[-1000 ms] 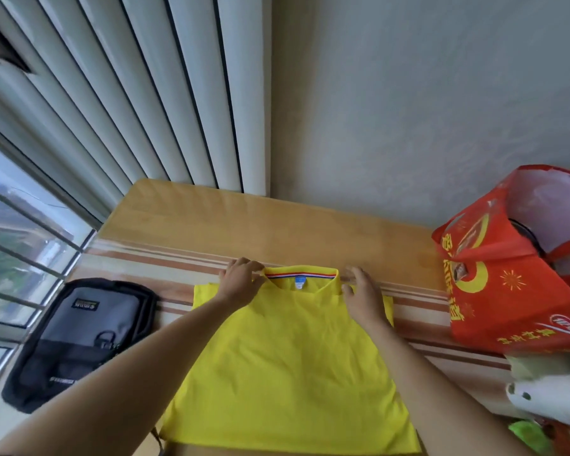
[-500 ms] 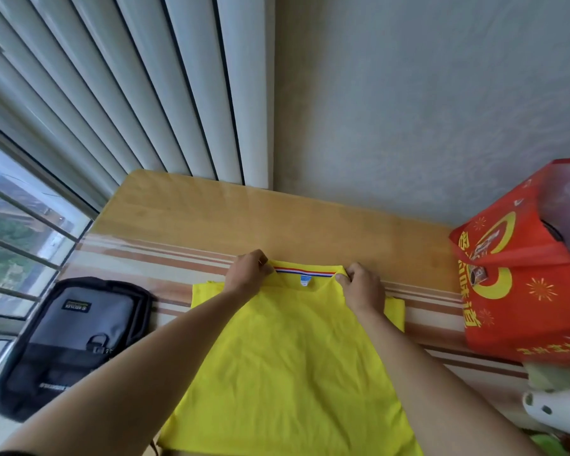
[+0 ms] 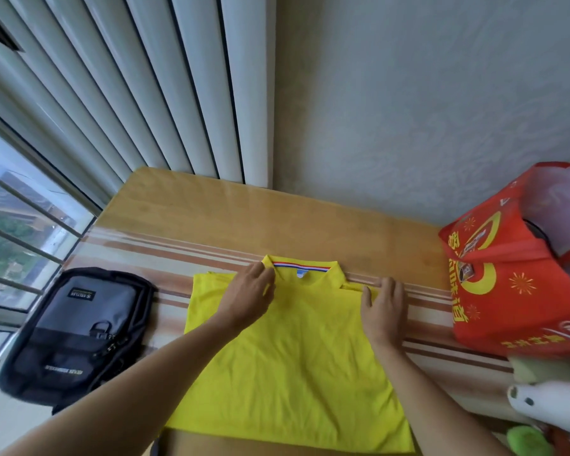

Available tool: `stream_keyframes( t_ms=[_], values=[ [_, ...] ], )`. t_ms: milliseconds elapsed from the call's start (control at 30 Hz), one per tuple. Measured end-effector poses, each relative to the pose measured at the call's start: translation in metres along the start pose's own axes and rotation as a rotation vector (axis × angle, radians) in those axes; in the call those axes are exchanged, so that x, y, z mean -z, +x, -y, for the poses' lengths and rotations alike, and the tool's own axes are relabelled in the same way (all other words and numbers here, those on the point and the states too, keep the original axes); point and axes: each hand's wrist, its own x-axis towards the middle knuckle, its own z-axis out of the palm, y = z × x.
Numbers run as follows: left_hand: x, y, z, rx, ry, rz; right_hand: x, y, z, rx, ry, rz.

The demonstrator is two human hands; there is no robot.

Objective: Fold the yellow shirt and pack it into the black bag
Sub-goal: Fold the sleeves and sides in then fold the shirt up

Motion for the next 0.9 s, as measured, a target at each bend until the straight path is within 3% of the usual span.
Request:
stream_keyframes(
  t_ms=[133,300,500,667,767,833,900],
  values=[
    [-0.016,-0.040,-0.021,-0.340,0.091,0.275,0.022,-0.032,-0.034,-0.023,-0.097,-0.003],
    [-0.022,-0.064,-0.049,-0.036,0.179,0.457,0.041,-0.071,-0.053,-0.159,-0.023,0.183],
    [-0.017,-0.079,-0.081,0.145,0.240,0.635,0.074,-0.114,-0.068,-0.343,-0.121,0.424],
    [-0.017,-0.090,-0.105,0.176,0.228,0.591,0.085,-0.136,-0.074,-0.346,-0.046,0.693],
    [-0.021,-0.090,-0.126,0.130,0.042,0.486,0.088,-0.142,-0.068,-0.261,0.165,0.656],
    [-0.023,-0.089,-0.144,0.288,-0.305,0.528,0.095,-0.145,-0.055,-0.252,0.370,0.676],
    [-0.019,-0.089,-0.166,0.510,-0.703,0.673,0.098,-0.145,-0.044,-0.243,0.509,0.773]
  ],
)
